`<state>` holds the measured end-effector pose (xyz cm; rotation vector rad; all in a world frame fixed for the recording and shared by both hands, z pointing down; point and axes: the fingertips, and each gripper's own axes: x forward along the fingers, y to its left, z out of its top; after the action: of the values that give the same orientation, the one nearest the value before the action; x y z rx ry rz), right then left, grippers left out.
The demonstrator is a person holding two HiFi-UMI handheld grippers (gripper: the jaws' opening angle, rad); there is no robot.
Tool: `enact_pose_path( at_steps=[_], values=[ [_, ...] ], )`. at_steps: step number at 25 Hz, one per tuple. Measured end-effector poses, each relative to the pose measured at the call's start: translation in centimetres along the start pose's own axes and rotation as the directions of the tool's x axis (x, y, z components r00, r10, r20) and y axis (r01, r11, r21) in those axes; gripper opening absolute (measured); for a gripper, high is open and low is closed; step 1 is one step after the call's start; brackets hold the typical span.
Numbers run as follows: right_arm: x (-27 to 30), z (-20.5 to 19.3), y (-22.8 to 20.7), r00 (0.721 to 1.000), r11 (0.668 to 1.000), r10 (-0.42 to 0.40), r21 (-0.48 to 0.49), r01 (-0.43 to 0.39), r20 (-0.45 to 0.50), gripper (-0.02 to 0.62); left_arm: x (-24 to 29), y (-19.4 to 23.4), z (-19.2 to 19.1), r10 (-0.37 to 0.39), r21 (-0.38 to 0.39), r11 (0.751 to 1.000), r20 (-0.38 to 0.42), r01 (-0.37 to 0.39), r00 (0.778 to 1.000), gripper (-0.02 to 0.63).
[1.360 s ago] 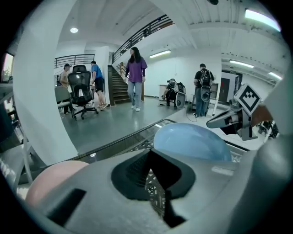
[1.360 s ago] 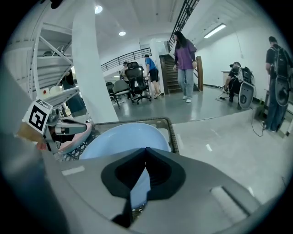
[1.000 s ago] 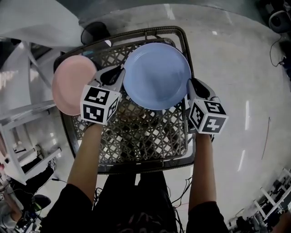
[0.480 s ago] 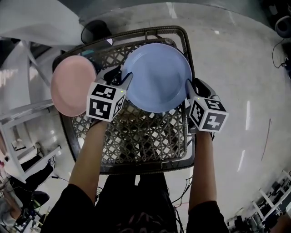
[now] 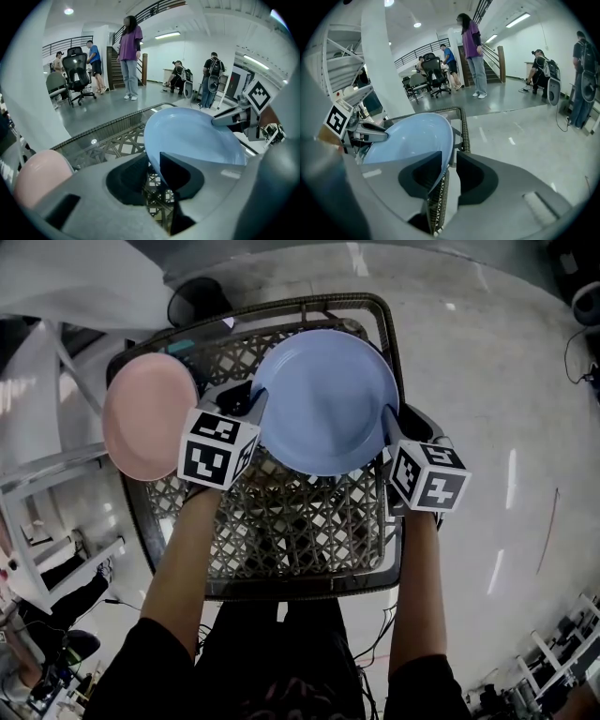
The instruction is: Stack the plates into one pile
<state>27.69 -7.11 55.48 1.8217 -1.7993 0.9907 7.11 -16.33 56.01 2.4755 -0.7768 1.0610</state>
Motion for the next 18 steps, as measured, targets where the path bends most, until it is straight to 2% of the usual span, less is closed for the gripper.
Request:
enact_pose_path(
  at_steps=[4,18],
  values=[
    [0.20,-0.04,0.17,1.000,1.000,0.012,-0.001,-0.012,-0.001,0.072,0.01,-0.11,0.11,-0.001,0.009,1.000,-0.003,0.002,1.000,0.074],
    [-0.20,0.08,0.16,1.000,1.000,-0.005,0.004,0.005,0.011,0.061,-0.59,-0.14,0.73,0.002,-0.013,1.000,0.033,-0.002,0.999,0.066]
  ],
)
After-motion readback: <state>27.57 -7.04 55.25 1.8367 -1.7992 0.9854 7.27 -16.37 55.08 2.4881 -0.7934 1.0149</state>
